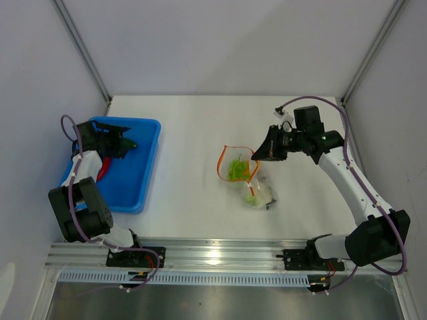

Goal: Place the food in the zip-top bag and seal the zipper
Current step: Pick up the fake vegetable from the bin.

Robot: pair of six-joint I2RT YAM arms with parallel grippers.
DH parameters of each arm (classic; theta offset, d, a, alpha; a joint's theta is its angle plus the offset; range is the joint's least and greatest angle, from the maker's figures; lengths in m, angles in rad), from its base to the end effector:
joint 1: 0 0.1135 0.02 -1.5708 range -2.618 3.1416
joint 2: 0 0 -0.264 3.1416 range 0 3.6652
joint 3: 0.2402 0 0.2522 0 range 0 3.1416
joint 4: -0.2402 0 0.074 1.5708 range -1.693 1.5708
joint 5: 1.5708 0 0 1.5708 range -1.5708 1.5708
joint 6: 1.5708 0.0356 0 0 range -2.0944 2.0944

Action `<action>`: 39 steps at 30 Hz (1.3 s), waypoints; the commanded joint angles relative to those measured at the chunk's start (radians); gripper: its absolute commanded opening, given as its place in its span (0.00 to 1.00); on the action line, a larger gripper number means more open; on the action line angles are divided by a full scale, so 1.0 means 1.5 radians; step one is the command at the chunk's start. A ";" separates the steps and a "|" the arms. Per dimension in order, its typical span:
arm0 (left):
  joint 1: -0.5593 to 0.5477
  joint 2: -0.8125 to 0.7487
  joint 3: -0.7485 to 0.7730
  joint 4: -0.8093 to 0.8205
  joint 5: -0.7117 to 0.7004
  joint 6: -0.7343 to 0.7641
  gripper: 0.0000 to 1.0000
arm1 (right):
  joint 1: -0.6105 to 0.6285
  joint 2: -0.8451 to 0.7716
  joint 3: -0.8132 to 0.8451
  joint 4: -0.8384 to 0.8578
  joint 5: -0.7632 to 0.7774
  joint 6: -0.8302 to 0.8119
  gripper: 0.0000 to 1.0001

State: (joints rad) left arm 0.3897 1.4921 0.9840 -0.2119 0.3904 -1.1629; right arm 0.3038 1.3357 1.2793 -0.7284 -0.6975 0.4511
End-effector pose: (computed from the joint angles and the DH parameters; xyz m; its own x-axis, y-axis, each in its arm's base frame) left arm 0.3038 0.1101 0.2394 -0.1624 -0.9844 -0.0679 -0.5943 0.1525 -0.7897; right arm 0.2585 0.1050 0.3448 -0.8959 0.0693 -0.4389 -0.3026 0.6280 0.7170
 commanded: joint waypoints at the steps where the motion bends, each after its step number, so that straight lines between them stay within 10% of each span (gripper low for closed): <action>1: 0.004 0.019 0.000 0.135 -0.066 -0.017 0.80 | -0.012 -0.007 0.001 0.002 -0.005 -0.014 0.00; 39: -0.003 0.227 0.107 0.126 -0.230 0.011 0.84 | -0.045 0.050 -0.004 -0.010 -0.008 -0.009 0.00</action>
State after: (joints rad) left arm 0.3885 1.8130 1.0988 -0.0174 0.0757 -1.1755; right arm 0.2443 1.4052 1.2736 -0.7479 -0.7013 0.4404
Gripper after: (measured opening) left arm 0.836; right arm 0.006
